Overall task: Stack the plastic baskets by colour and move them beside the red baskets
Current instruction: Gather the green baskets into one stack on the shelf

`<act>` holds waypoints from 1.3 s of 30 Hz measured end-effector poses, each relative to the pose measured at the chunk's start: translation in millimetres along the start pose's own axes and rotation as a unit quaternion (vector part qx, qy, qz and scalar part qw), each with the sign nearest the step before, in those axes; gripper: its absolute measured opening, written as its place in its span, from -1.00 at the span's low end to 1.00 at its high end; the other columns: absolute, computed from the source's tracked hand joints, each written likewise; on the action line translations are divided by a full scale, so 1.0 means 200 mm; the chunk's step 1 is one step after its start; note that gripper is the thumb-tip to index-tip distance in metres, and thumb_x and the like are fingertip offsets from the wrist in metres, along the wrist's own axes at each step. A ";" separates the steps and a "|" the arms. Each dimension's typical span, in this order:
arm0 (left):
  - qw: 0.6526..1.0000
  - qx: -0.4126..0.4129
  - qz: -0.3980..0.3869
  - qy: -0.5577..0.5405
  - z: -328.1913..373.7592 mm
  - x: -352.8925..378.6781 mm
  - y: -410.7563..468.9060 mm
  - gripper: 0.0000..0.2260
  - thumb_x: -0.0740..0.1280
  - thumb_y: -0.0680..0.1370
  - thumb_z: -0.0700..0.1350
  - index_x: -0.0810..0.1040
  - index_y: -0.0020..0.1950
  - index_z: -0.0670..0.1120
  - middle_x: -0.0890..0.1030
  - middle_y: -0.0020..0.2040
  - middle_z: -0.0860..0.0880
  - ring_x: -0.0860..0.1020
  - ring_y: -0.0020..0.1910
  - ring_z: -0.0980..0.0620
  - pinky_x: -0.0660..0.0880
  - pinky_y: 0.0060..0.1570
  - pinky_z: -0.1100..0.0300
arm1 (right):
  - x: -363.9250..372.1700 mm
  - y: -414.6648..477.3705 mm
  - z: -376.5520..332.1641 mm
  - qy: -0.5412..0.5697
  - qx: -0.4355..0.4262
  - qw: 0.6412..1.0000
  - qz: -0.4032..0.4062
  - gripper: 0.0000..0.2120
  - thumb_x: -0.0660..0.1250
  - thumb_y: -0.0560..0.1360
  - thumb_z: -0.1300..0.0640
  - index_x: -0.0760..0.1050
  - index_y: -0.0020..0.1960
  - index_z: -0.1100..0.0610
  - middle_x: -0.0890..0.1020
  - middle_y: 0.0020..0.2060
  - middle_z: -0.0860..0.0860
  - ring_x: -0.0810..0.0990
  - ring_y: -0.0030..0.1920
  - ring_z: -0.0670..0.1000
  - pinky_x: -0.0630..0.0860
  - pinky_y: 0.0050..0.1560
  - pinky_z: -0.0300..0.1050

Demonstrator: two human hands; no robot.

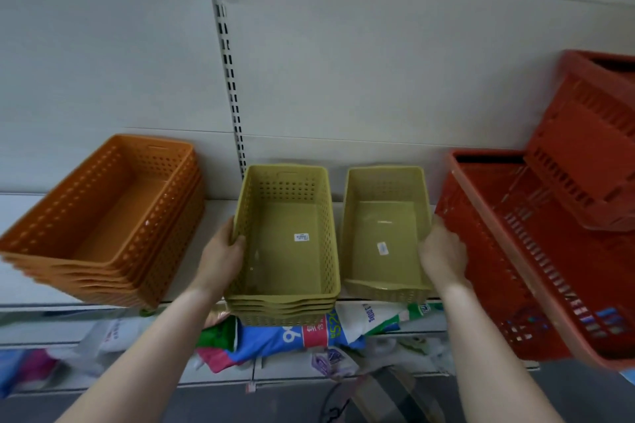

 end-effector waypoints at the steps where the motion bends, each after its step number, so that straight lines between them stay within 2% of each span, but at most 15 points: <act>1: 1.000 0.001 0.001 -0.005 0.01 0.00 0.00 -0.61 0.17 0.62 -0.16 0.34 0.46 0.04 0.53 0.22 -0.03 0.52 0.22 -0.14 0.46 0.24 -0.16 | -0.09 0.00 -0.02 0.011 -0.010 1.000 0.020 -0.75 0.17 0.56 0.17 0.41 0.23 0.07 0.64 0.05 0.28 0.61 0.06 0.33 0.47 0.03 0.06; 4: 1.000 0.006 -0.002 -0.019 0.02 -0.02 -0.01 -0.60 0.18 0.62 -0.13 0.33 0.46 0.06 0.53 0.31 -0.08 0.50 0.27 -0.14 0.43 0.28 -0.16 | -0.41 -0.04 -0.14 0.055 -0.034 0.995 0.076 -0.65 0.17 0.55 0.16 0.41 0.32 0.06 0.60 0.07 0.37 0.58 0.08 0.40 0.48 0.10 0.11; 6: 0.999 0.006 -0.017 -0.035 0.03 -0.03 -0.01 -0.65 0.15 0.63 -0.02 0.36 0.44 0.07 0.54 0.31 -0.11 0.53 0.23 -0.14 0.46 0.25 -0.16 | -0.60 -0.08 -0.24 0.096 -0.047 0.988 0.110 -0.63 0.19 0.53 0.17 0.43 0.33 0.10 0.58 0.08 0.40 0.54 0.10 0.43 0.46 0.12 0.14; 9: 0.995 -0.012 -0.037 -0.097 0.05 -0.06 -0.03 -0.71 0.08 0.64 0.12 0.45 0.26 0.08 0.56 0.21 -0.09 0.53 0.16 -0.09 0.47 0.22 -0.07 | -0.71 -0.12 -0.40 0.133 -0.072 0.984 0.094 -0.65 0.24 0.51 0.17 0.49 0.28 0.16 0.58 0.16 0.36 0.52 0.17 0.39 0.43 0.14 0.11; 12: 0.986 -0.031 -0.077 -0.141 0.02 -0.10 -0.02 -0.63 0.05 0.61 0.21 0.48 0.25 0.07 0.57 0.19 -0.07 0.53 0.18 -0.09 0.46 0.21 -0.06 | -0.59 -0.21 -0.58 0.171 -0.115 0.978 0.014 -0.66 0.28 0.51 0.17 0.51 0.28 0.12 0.61 0.18 0.25 0.55 0.19 0.29 0.46 0.10 0.02; 14: 0.980 -0.036 -0.106 -0.163 -0.01 -0.12 -0.02 -0.59 0.04 0.62 0.21 0.48 0.30 0.06 0.56 0.21 -0.03 0.53 0.18 -0.05 0.48 0.12 -0.02 | -0.42 -0.27 -0.67 0.179 -0.137 0.973 -0.049 -0.69 0.28 0.52 0.17 0.50 0.26 0.07 0.63 0.19 0.16 0.58 0.16 0.22 0.45 0.01 -0.05; 17: 0.974 -0.049 -0.113 -0.191 -0.03 -0.14 -0.03 -0.57 0.02 0.64 0.17 0.48 0.33 0.01 0.54 0.24 0.03 0.54 0.10 0.06 0.49 -0.05 0.13 | -0.17 -0.33 -0.70 0.120 -0.127 0.979 -0.102 -0.70 0.21 0.55 0.16 0.46 0.27 0.04 0.63 0.14 0.11 0.59 0.07 0.19 0.45 -0.04 -0.11; 21: 0.974 -0.045 -0.137 -0.176 -0.03 -0.14 -0.06 -0.54 0.00 0.63 0.21 0.43 0.37 0.03 0.48 0.19 0.08 0.46 0.16 0.05 0.44 0.09 0.10 | 0.04 -0.42 -0.69 0.054 -0.128 0.985 -0.099 -0.69 0.14 0.50 0.21 0.39 0.22 0.07 0.62 -0.01 0.14 0.58 -0.03 0.22 0.53 -0.03 0.01; 25: 0.981 -0.027 -0.138 -0.136 -0.02 -0.13 -0.07 -0.56 0.17 0.61 0.12 0.37 0.45 -0.02 0.50 0.34 -0.04 0.47 0.25 -0.01 0.46 0.18 0.07 | 0.12 -0.37 -0.70 -0.008 -0.140 0.989 -0.048 -0.75 0.12 0.48 0.32 0.37 0.13 0.14 0.64 -0.03 0.20 0.60 -0.01 0.24 0.55 0.00 0.08; 28: 0.989 0.027 -0.133 -0.062 -0.02 -0.13 -0.06 -0.61 0.24 0.61 -0.02 0.41 0.43 -0.05 0.51 0.35 -0.06 0.48 0.21 0.06 0.49 0.22 0.07 | 0.12 -0.25 -0.68 -0.045 -0.146 0.988 -0.030 -0.73 0.05 0.52 0.33 0.40 0.13 0.15 0.62 0.02 0.22 0.57 0.04 0.24 0.49 -0.02 0.03; 30: 0.990 0.060 -0.124 -0.005 -0.04 -0.12 -0.05 -0.63 0.26 0.61 -0.08 0.42 0.43 -0.05 0.50 0.38 -0.05 0.49 0.19 0.12 0.46 0.26 0.14 | 0.10 -0.14 -0.66 -0.060 -0.155 0.986 -0.028 -0.66 0.04 0.55 0.28 0.44 0.24 0.10 0.60 0.04 0.23 0.54 0.09 0.24 0.45 -0.02 -0.01; 32: 0.989 0.086 -0.109 0.046 -0.05 -0.10 -0.04 -0.59 0.27 0.60 -0.07 0.38 0.46 -0.04 0.49 0.39 -0.03 0.51 0.17 0.14 0.43 0.20 0.25 | 0.07 -0.05 -0.66 -0.065 -0.176 0.981 -0.042 -0.57 0.07 0.56 0.25 0.44 0.34 -0.02 0.58 0.04 0.23 0.52 0.14 0.23 0.42 -0.03 -0.06; 34: 0.986 0.127 -0.055 0.093 -0.06 -0.10 -0.02 -0.51 0.29 0.59 -0.05 0.29 0.51 -0.02 0.43 0.43 -0.02 0.50 0.25 0.07 0.43 0.20 0.22 | 0.06 0.03 -0.69 -0.075 -0.205 0.974 -0.052 -0.51 0.11 0.53 0.28 0.46 0.35 -0.10 0.60 0.06 0.22 0.54 0.14 0.23 0.45 -0.02 -0.06; 36: 0.976 0.179 0.012 0.124 -0.05 -0.09 0.00 -0.42 0.32 0.57 -0.05 0.18 0.55 0.00 0.29 0.51 -0.02 0.37 0.41 0.00 0.36 0.34 0.13 | 0.08 0.10 -0.74 -0.080 -0.226 0.970 -0.048 -0.53 0.16 0.53 0.27 0.48 0.34 -0.12 0.64 0.09 0.20 0.58 0.13 0.21 0.48 0.00 -0.05; 39: 0.948 0.243 0.066 0.192 -0.05 -0.09 0.04 -0.36 0.34 0.55 -0.09 0.12 0.56 0.07 0.13 0.57 -0.02 0.16 0.53 0.00 0.14 0.42 0.20 | 0.12 0.18 -0.85 -0.096 -0.240 0.966 -0.022 -0.58 0.13 0.56 0.23 0.49 0.32 -0.12 0.64 0.12 0.17 0.58 0.14 0.20 0.48 0.06 -0.03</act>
Point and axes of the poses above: each hand's wrist, its own y-axis towards the middle knuckle, its own x-axis out of the palm, z = x × y, the point moved 2 cm from there along y, towards the middle knuckle
